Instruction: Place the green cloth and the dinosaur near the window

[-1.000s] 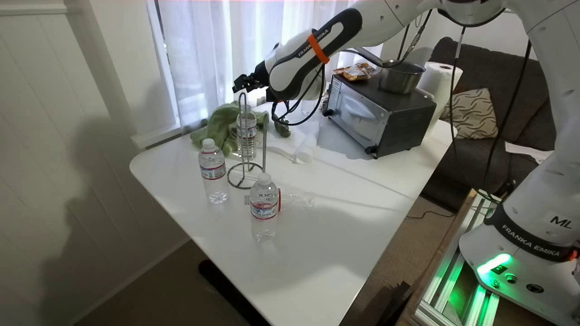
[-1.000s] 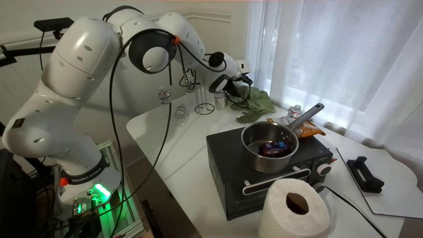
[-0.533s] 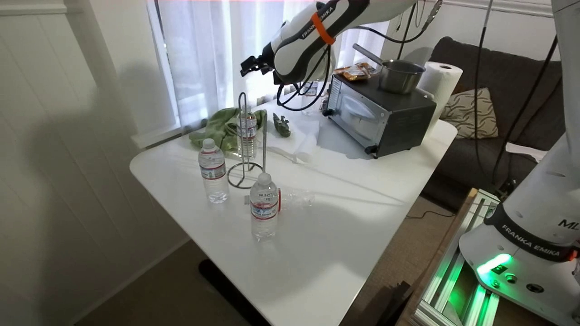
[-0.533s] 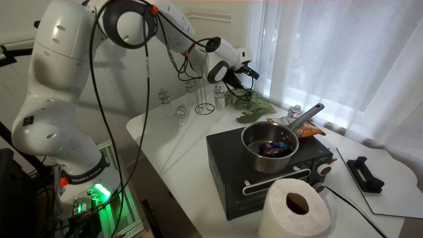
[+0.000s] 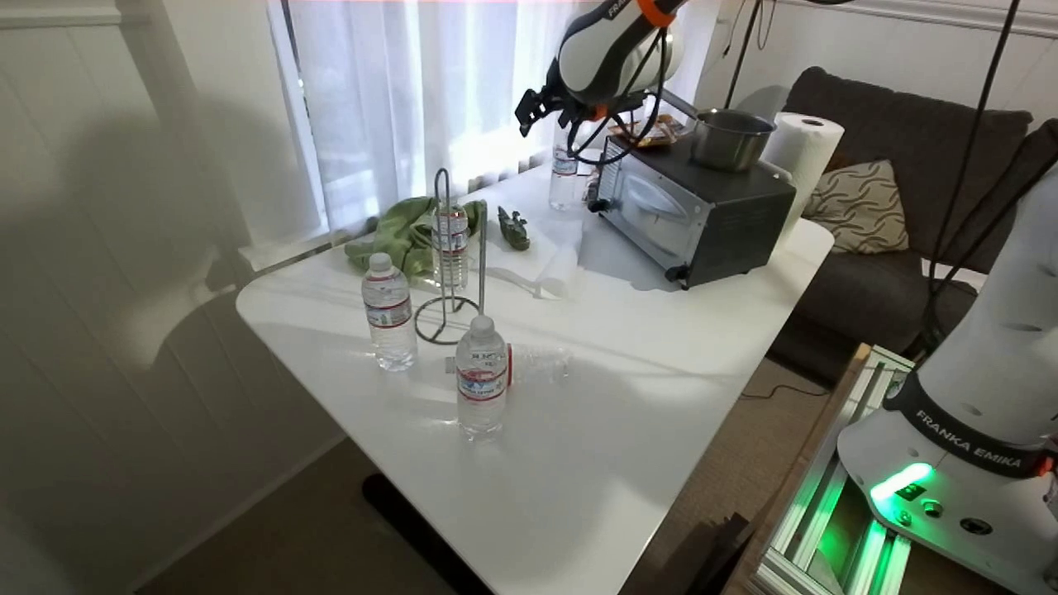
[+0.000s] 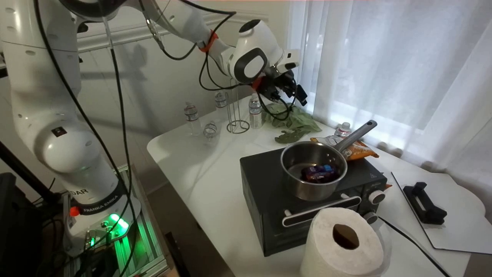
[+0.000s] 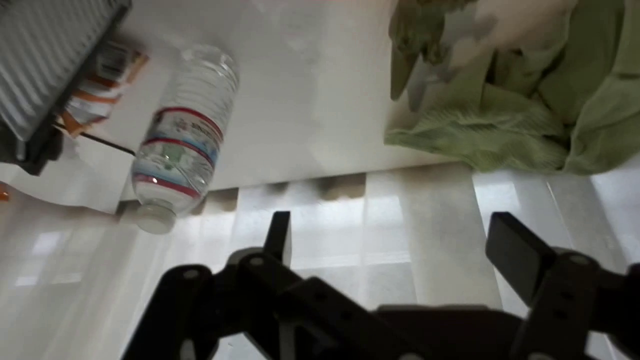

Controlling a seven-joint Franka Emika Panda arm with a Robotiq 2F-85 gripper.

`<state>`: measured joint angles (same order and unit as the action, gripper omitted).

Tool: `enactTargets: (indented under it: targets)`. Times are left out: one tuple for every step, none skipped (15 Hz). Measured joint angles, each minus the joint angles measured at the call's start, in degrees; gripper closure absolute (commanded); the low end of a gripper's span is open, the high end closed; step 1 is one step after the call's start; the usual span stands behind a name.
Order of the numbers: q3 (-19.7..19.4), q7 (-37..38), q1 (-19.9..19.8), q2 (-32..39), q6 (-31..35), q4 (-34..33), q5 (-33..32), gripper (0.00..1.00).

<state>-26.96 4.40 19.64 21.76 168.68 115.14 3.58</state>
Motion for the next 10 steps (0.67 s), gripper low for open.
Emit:
enactTargets:
  targets:
    - [-2.93, 2.01, 2.88, -0.69, -4.46, 0.17, -2.03, 0.0]
    - [-4.72, 3.65, 5.11, -1.28, -9.1, 0.14, -3.67, 0.0]
    - [-4.16, 5.49, 5.44, -1.96, -13.58, -0.01, -6.14, 0.0]
    - [-1.29, 6.44, 4.03, -2.72, -16.73, -0.07, -7.28, 0.0]
    - [2.79, 6.28, 1.69, -3.25, -17.57, -0.05, -6.09, 0.0]
    - [6.31, 6.15, -0.43, -3.49, -17.58, -0.06, -5.14, 0.0]
    - [8.16, 6.15, -1.45, -3.52, -17.58, -0.06, -4.7, 0.0]
    - [8.86, 6.15, -1.86, -3.51, -17.58, -0.06, -4.57, 0.0]
    - [9.07, 6.13, -2.15, -3.53, -17.58, -0.06, -4.52, 0.0]
    - [9.07, 6.05, -2.34, -3.54, -17.58, -0.06, -4.5, 0.0]
